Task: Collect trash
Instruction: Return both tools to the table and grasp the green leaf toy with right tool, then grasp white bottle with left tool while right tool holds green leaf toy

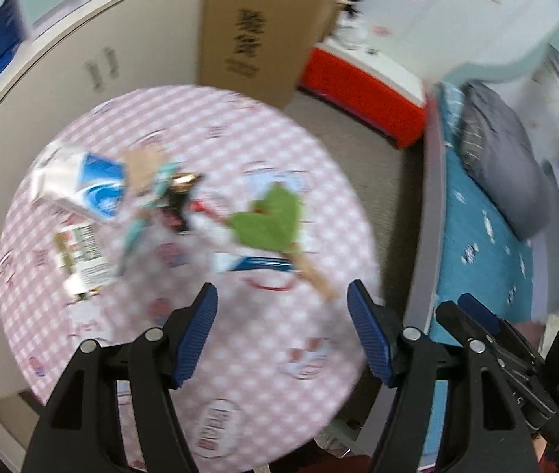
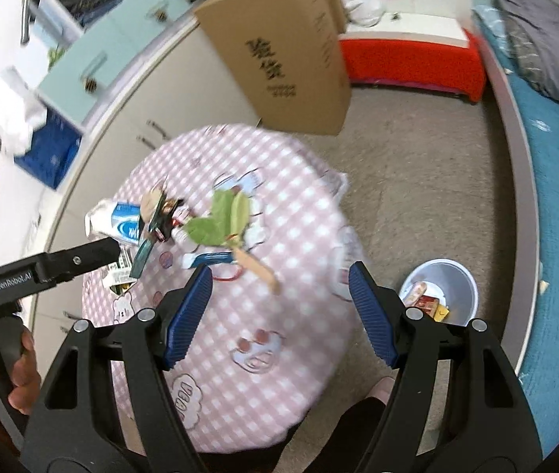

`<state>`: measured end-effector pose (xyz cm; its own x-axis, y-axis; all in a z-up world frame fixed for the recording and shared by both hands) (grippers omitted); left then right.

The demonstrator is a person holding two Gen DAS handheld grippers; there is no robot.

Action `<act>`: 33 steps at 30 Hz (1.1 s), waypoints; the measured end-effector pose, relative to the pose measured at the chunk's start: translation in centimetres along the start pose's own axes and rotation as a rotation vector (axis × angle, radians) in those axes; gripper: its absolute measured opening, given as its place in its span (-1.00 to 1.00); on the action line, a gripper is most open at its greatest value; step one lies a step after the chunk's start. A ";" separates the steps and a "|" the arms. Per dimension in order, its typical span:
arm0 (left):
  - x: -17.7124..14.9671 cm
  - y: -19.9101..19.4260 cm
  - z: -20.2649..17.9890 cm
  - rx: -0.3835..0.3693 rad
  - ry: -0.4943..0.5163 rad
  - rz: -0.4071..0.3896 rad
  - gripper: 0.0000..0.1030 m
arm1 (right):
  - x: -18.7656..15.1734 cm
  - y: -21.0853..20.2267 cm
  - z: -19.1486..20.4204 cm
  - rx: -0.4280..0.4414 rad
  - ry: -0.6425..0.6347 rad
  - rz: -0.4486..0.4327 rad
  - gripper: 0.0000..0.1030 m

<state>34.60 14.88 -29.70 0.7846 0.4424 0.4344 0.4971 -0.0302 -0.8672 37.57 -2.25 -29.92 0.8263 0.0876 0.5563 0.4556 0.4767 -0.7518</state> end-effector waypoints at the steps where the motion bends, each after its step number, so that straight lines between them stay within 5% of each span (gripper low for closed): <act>1: 0.2 0.2 1.7 0.015 -0.019 0.004 0.30 | -0.1 0.9 0.8 -0.002 -0.019 0.010 0.38; 10: 2.1 2.9 9.3 0.060 -0.025 0.057 0.30 | -0.1 10.2 6.4 -0.043 -0.162 0.067 0.37; 15: 2.3 4.5 10.2 0.048 0.005 0.096 0.30 | -0.5 14.5 6.8 -0.068 -0.175 0.122 0.16; 18: 2.2 5.5 9.8 0.030 0.008 0.119 0.30 | -1.0 16.1 6.6 -0.069 -0.187 0.161 -0.36; 19: 2.1 5.9 9.6 0.021 0.010 0.128 0.30 | -1.2 16.4 6.5 -0.063 -0.191 0.176 -0.60; 21: 2.0 6.4 8.9 0.000 0.012 0.142 0.30 | -1.1 16.4 6.4 -0.040 -0.193 0.171 -0.76; 26: 1.7 8.7 6.9 -0.075 -0.039 0.192 0.30 | 0.9 13.8 5.0 -0.045 -0.141 0.085 -0.77; 33: 1.3 12.4 4.9 -0.055 -0.065 0.233 0.23 | 1.7 12.0 2.8 -0.044 -0.081 0.067 -0.77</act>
<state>39.95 19.53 -41.06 0.8559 0.4744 0.2061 0.3263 -0.1859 -0.9268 43.55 6.09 -37.04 0.8268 0.1896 0.5295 0.4153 0.4290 -0.8021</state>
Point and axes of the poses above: each gripper's, at about its wrist camera, not at the fingertips, and y roughly the way its jaws point, z to its left, x to its top, the point moved 8 cm from there along y, roughly the way its jaws point, and after that the axes turned 10 degrees about -z, right-handed, at the moved point
